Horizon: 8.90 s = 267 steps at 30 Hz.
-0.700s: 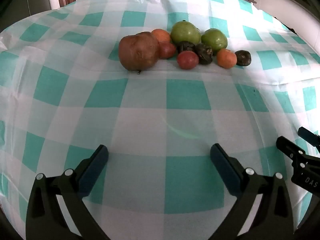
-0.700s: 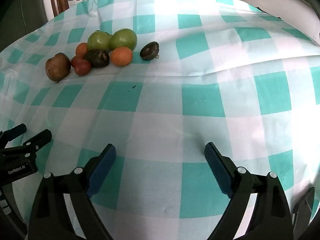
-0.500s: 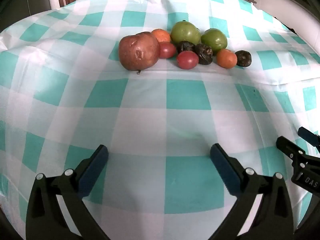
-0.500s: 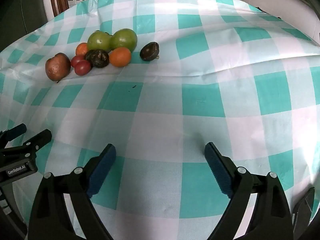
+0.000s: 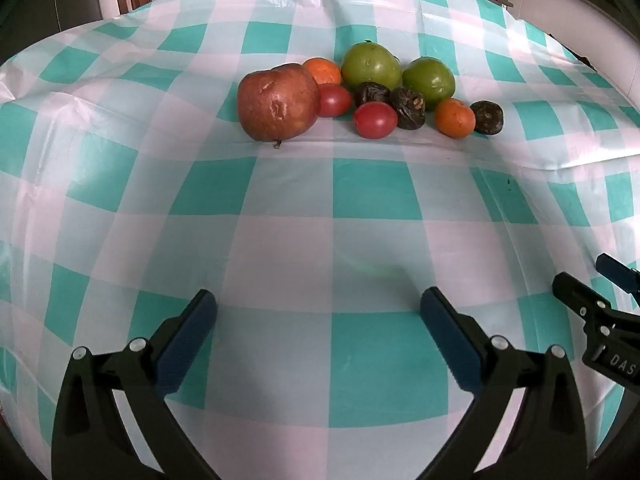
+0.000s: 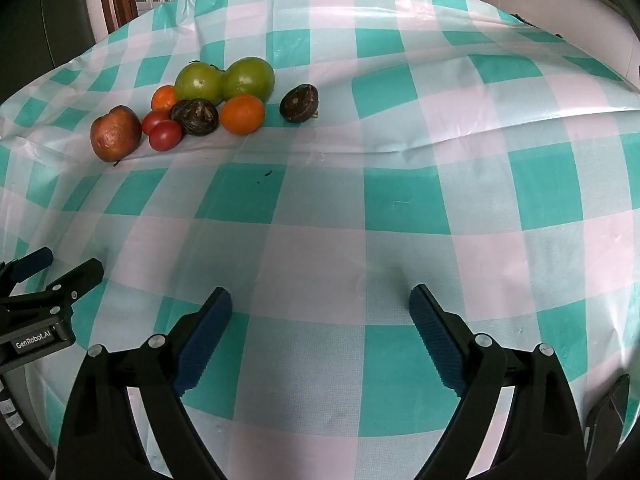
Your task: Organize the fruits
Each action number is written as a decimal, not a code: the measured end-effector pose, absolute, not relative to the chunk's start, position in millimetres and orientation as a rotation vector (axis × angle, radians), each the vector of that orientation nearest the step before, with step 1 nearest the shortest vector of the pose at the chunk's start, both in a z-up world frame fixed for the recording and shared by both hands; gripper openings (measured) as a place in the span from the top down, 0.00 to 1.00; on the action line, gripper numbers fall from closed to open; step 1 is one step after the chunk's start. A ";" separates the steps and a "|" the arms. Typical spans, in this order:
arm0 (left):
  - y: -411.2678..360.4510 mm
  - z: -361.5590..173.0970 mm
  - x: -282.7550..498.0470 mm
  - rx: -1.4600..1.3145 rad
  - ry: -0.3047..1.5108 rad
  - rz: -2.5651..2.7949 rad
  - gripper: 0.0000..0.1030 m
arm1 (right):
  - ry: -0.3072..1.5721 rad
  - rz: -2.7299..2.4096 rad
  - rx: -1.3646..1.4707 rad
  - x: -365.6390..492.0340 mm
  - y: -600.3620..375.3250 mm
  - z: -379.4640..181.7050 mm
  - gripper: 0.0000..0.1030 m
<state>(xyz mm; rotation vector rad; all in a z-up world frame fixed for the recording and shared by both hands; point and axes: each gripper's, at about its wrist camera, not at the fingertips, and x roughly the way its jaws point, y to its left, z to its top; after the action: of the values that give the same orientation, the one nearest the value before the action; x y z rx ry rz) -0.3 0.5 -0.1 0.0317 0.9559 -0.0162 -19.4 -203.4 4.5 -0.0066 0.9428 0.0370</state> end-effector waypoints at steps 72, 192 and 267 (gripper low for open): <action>1.1 0.2 -4.6 0.032 0.955 -0.016 0.01 | 0.957 0.051 -0.015 -18.8 -205.8 6.5 0.15; 174.2 9.6 -257.0 -0.220 0.699 0.018 0.65 | 0.828 0.514 -0.188 -136.7 -45.1 41.0 0.62; 99.6 59.3 -71.0 -0.297 0.658 0.002 0.01 | 0.799 0.383 0.065 -45.4 -195.2 71.4 0.16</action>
<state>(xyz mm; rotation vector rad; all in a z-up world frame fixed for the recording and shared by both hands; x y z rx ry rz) -71.0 99.6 59.3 -0.2966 0.6577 0.0023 -45.4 -195.2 71.4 0.0646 0.7991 0.3833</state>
